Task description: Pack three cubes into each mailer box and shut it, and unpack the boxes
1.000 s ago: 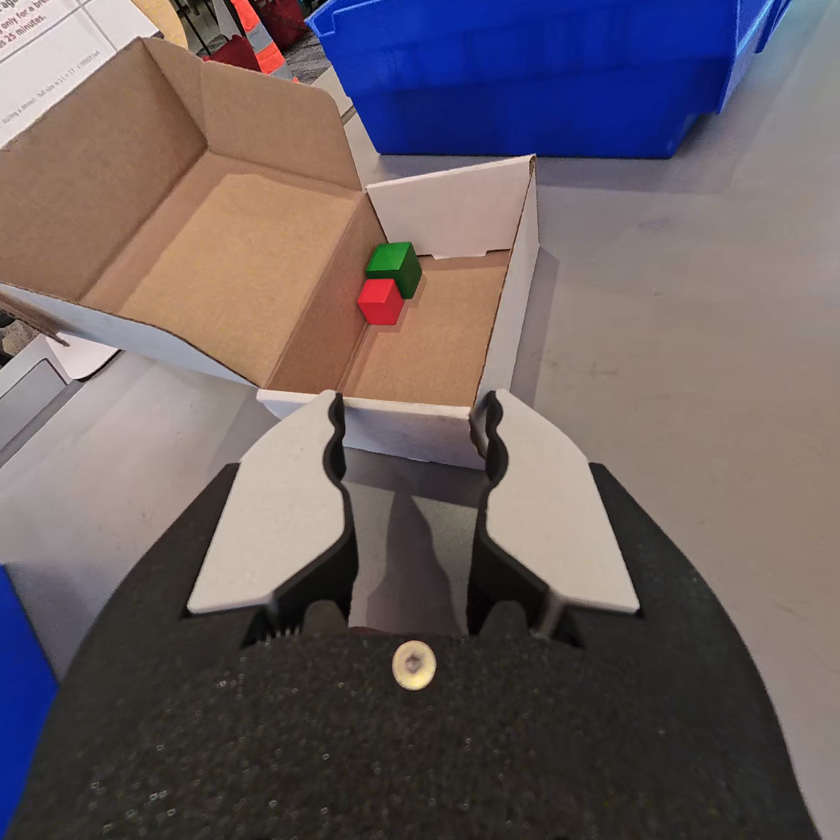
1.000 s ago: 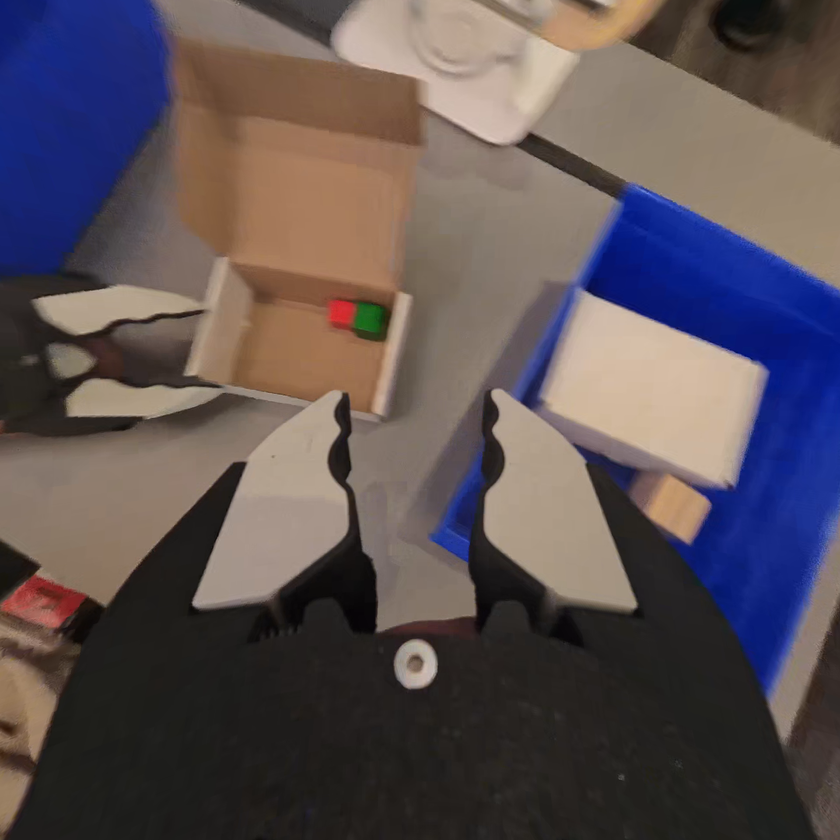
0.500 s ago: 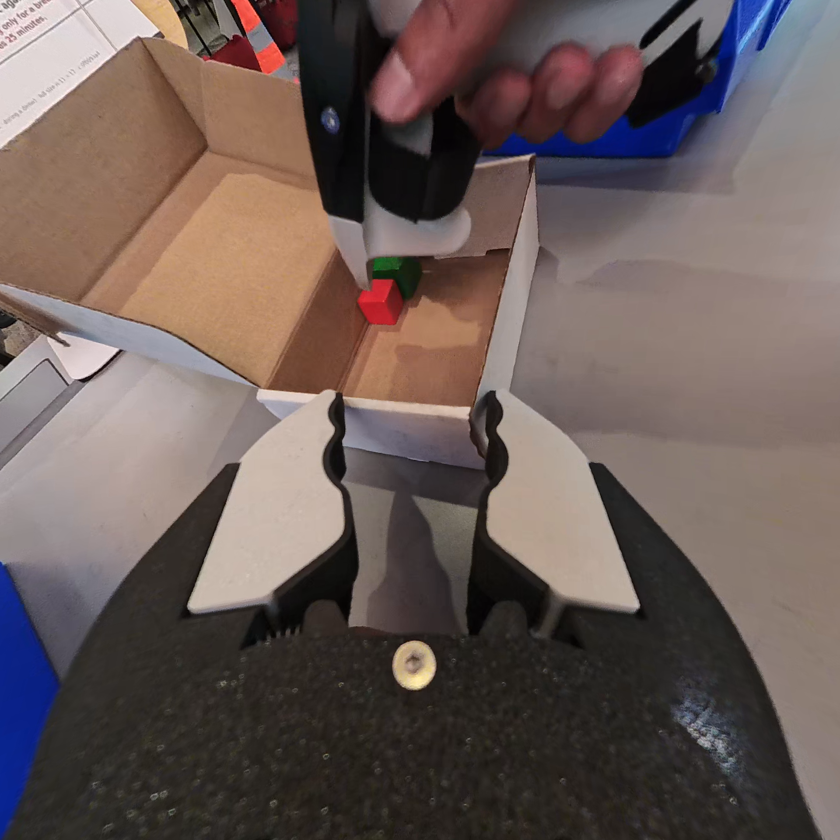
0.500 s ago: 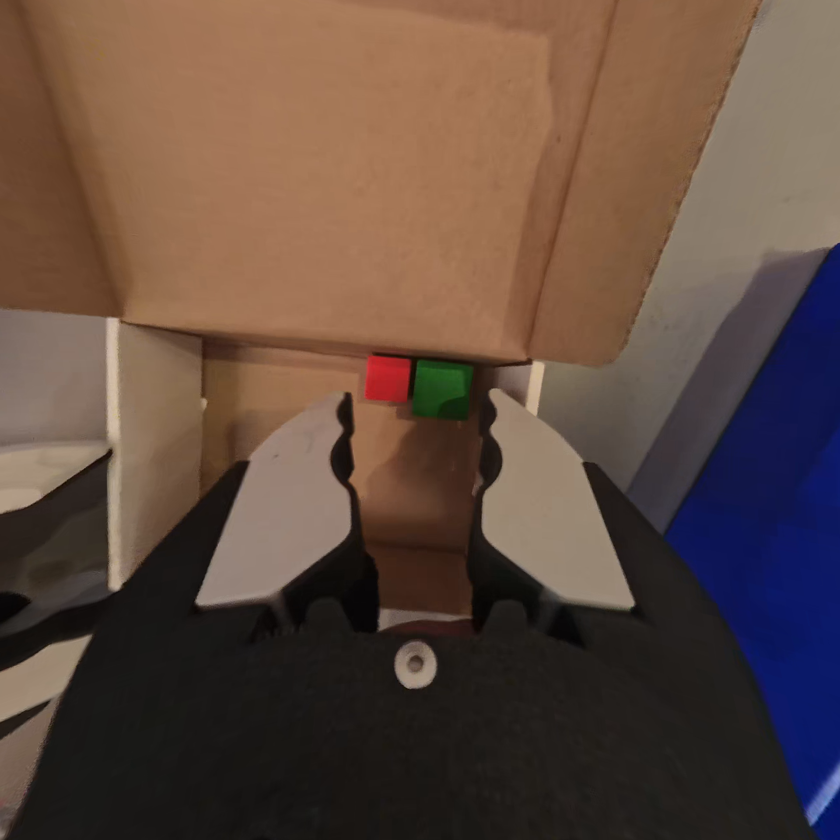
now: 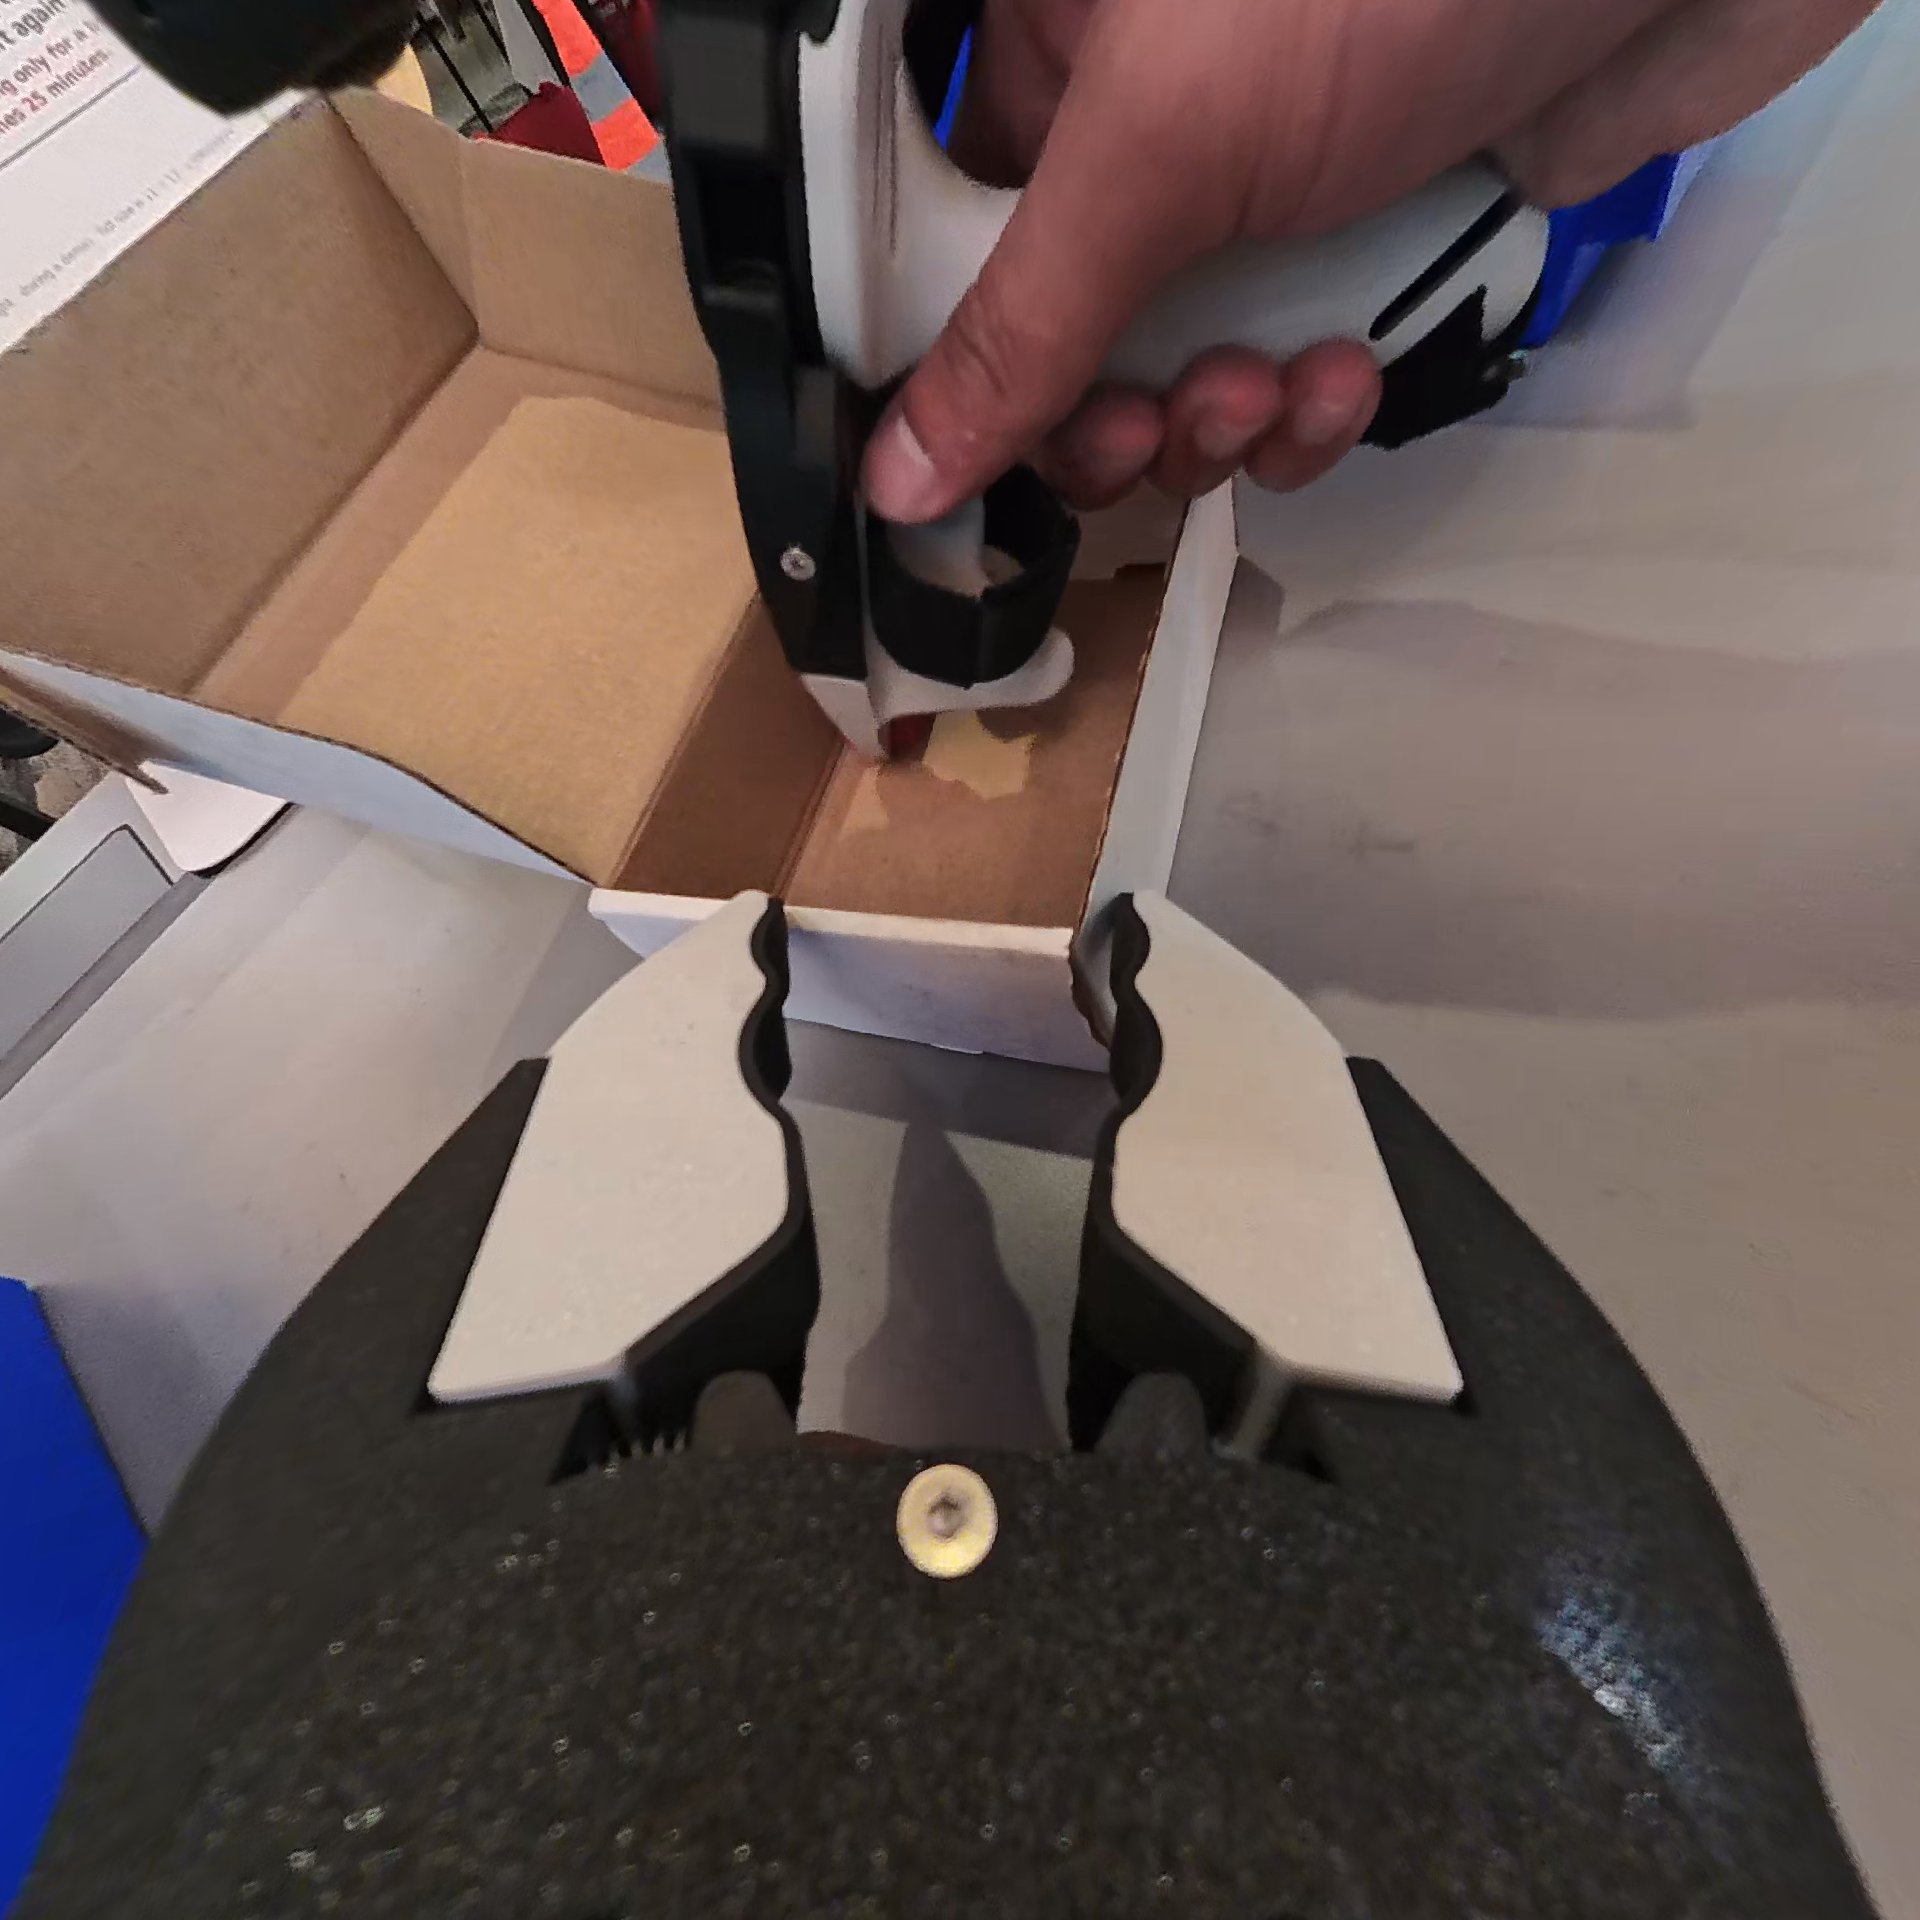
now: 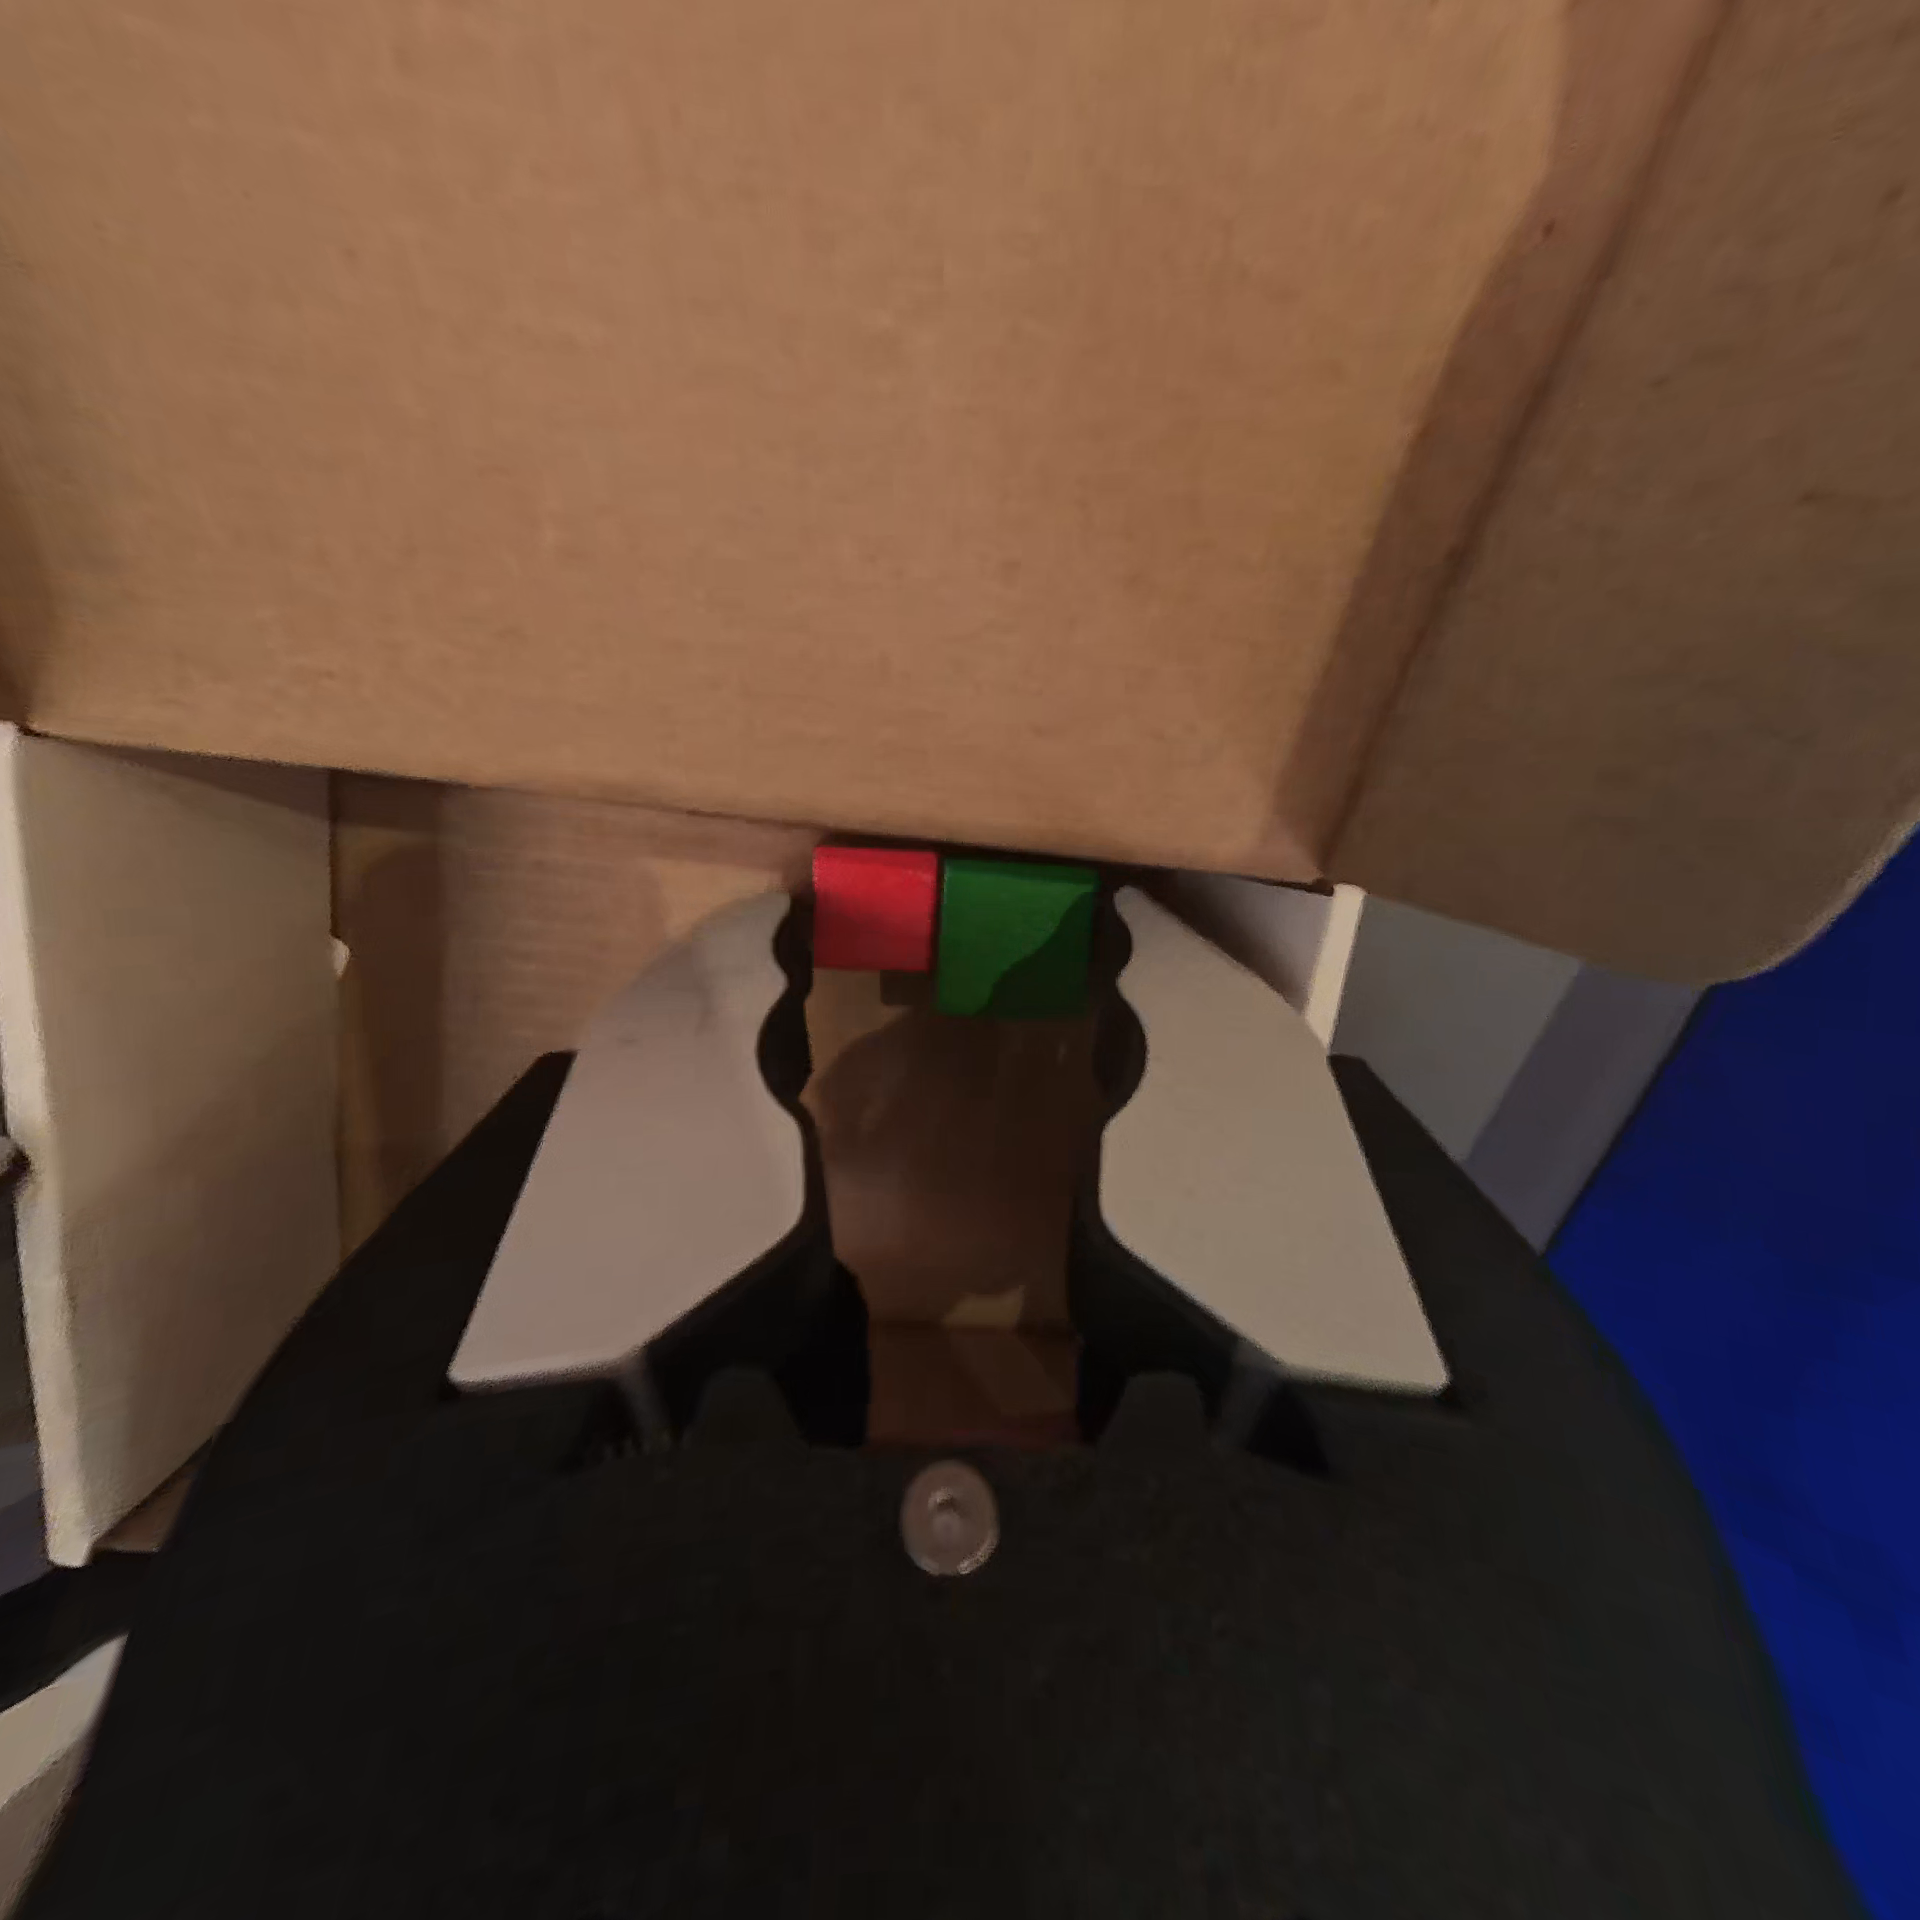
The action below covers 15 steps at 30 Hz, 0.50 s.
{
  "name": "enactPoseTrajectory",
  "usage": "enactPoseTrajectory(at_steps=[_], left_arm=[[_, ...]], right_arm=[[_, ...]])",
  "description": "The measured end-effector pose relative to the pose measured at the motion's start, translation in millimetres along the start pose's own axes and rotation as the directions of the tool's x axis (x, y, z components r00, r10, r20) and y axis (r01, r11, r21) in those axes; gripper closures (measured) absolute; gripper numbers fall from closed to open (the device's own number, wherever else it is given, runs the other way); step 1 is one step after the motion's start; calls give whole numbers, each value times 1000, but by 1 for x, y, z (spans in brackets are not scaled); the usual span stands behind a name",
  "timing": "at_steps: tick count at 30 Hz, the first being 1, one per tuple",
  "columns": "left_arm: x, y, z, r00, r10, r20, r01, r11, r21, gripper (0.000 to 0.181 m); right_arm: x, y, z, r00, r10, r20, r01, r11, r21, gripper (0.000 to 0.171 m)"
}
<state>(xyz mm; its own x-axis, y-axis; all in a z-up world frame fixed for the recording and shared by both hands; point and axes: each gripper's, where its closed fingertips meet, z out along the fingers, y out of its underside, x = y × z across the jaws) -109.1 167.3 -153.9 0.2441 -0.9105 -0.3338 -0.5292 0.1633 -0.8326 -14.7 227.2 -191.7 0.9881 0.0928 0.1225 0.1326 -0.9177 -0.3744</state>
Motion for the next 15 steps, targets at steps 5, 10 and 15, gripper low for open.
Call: enactPoseTrajectory(at_steps=[5, 10, 15], left_arm=[[0, 0, 0, 1000, 1, 1, -1, 1000, -1, 122], [0, 0, 0, 1000, 3, 2, -3, 1000, -1, 122], [0, 0, 0, 1000, 4, 2, -4, 1000, -1, 122]], right_arm=[[-6, 5, -4, 998, 1, 67, 1, 1000, -22, 120], [-14, 0, -31, 984, -1, 179, -3, 1000, 19, 120], [-1, -15, -87, 971, 12, 238, -48, 988, 145, 121]])
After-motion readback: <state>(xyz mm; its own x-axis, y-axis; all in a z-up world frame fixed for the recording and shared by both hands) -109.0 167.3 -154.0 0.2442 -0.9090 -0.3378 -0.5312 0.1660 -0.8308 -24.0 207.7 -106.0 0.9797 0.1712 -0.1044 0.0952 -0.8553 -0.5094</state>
